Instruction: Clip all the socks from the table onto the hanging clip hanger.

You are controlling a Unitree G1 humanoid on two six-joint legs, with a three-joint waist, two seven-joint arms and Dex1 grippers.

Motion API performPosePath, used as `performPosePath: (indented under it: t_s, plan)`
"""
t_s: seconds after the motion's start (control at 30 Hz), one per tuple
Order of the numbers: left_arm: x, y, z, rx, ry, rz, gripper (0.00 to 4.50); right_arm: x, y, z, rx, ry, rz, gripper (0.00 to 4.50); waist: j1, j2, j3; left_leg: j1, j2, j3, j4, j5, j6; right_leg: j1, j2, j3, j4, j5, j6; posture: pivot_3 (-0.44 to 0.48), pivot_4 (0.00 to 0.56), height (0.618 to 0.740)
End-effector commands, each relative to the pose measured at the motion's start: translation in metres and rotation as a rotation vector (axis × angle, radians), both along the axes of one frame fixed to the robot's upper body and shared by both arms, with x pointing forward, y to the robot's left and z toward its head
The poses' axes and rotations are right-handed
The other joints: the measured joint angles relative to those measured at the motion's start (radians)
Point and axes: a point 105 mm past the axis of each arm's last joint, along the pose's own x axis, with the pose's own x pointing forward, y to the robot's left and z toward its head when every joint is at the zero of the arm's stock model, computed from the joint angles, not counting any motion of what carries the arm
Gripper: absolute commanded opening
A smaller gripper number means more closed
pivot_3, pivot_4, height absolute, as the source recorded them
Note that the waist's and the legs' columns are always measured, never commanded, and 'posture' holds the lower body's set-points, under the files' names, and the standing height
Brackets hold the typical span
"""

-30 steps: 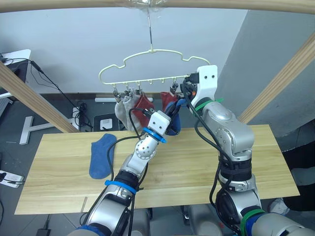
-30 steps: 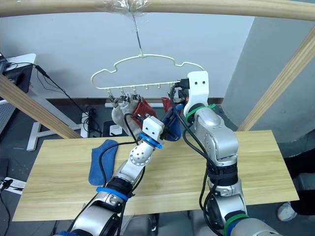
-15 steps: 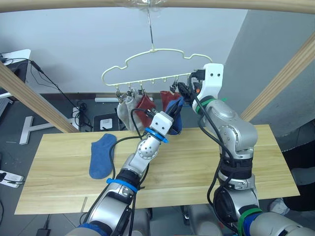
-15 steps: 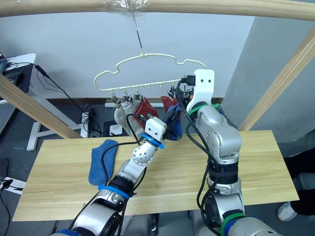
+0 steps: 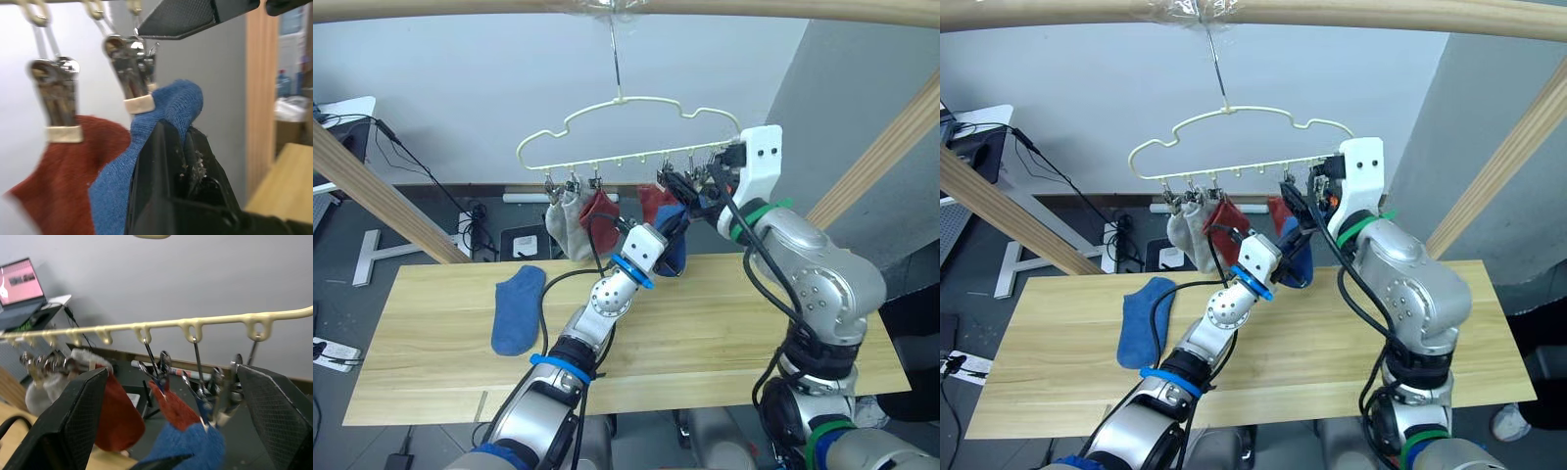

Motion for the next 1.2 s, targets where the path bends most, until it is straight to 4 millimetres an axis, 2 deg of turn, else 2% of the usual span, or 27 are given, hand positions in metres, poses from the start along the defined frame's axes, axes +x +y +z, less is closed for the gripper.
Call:
performPosePath:
  t_s: [0.03,0.17,0.3,0.43,0.53,0.6,0.63,0.73,0.97,1.2]
  plan:
    - [-0.004,-0.002,0.005,-0.024,0.021,-0.043,1.52,-0.014,0.001,0.01,-0.027,-0.077,0.053,4.4,-0.001,0.0,0.0,0.0,0.0,0.0,0.0,0.0,0.0,0.0,0.0,0.0,0.0,0.0,0.0,-0.082,0.227,0.72]
    - [-0.012,-0.004,-0.001,-0.008,0.1,-0.151,2.51,-0.02,-0.006,0.007,-0.099,-0.115,0.048,4.4,-0.002,0.0,0.0,0.0,0.0,0.0,0.0,0.0,0.0,0.0,0.0,0.0,0.0,0.0,0.0,-0.079,0.224,0.72]
    - [-0.026,0.006,-0.002,0.015,0.224,-0.331,2.51,-0.018,-0.013,0.005,-0.138,-0.155,-0.025,4.4,-0.003,0.0,0.0,0.0,0.0,0.0,0.0,0.0,0.0,0.0,0.0,0.0,0.0,0.0,0.0,-0.079,0.221,0.72]
    - [-0.036,0.025,0.002,0.098,0.296,-0.441,2.51,-0.014,-0.016,0.0,-0.146,-0.161,-0.091,4.4,-0.003,0.001,-0.001,0.0,0.001,-0.001,0.0,0.001,-0.001,0.0,0.001,0.0,0.001,0.0,0.0,-0.077,0.22,0.72]
    - [-0.033,0.044,0.014,0.136,0.362,-0.473,2.55,-0.009,-0.023,-0.004,-0.12,-0.148,-0.164,3.83,-0.002,0.001,-0.001,0.0,0.0,-0.002,0.0,0.003,-0.002,0.001,0.001,0.0,0.001,0.0,0.0,-0.067,0.217,0.72]
    - [-0.03,0.054,0.024,0.151,0.388,-0.482,2.55,-0.006,-0.023,-0.006,-0.115,-0.147,-0.181,3.01,-0.002,0.001,-0.001,0.0,0.0,-0.003,0.0,0.003,-0.002,0.001,0.001,0.0,0.001,0.0,0.0,-0.063,0.219,0.72]
    - [-0.028,0.058,0.03,0.152,0.402,-0.485,2.55,-0.004,-0.024,-0.006,-0.117,-0.145,-0.193,2.79,-0.001,0.001,-0.001,0.0,0.0,-0.003,0.0,0.003,-0.002,0.001,0.001,0.0,0.002,0.0,0.0,-0.061,0.22,0.72]
    - [-0.026,0.067,0.051,0.165,0.419,-0.503,2.55,0.003,-0.026,-0.006,-0.11,-0.144,-0.226,2.79,-0.001,0.001,-0.001,0.0,-0.001,-0.003,0.0,0.004,-0.001,0.001,0.001,-0.001,0.001,0.0,0.001,-0.057,0.222,0.72]
    - [-0.032,0.075,0.083,0.211,0.485,-0.593,2.55,0.025,-0.03,-0.005,-0.114,-0.145,-0.298,2.79,-0.001,0.001,-0.001,0.0,-0.001,-0.003,0.0,0.004,-0.003,0.001,0.002,-0.001,0.001,0.0,0.001,-0.05,0.223,0.72]
    - [-0.042,0.071,0.101,0.198,0.505,-0.637,2.55,0.039,-0.029,-0.005,-0.108,-0.153,-0.319,2.79,-0.001,0.001,-0.001,0.0,-0.001,-0.002,0.0,0.005,-0.004,0.0,0.001,0.0,0.0,0.0,0.001,-0.044,0.223,0.72]
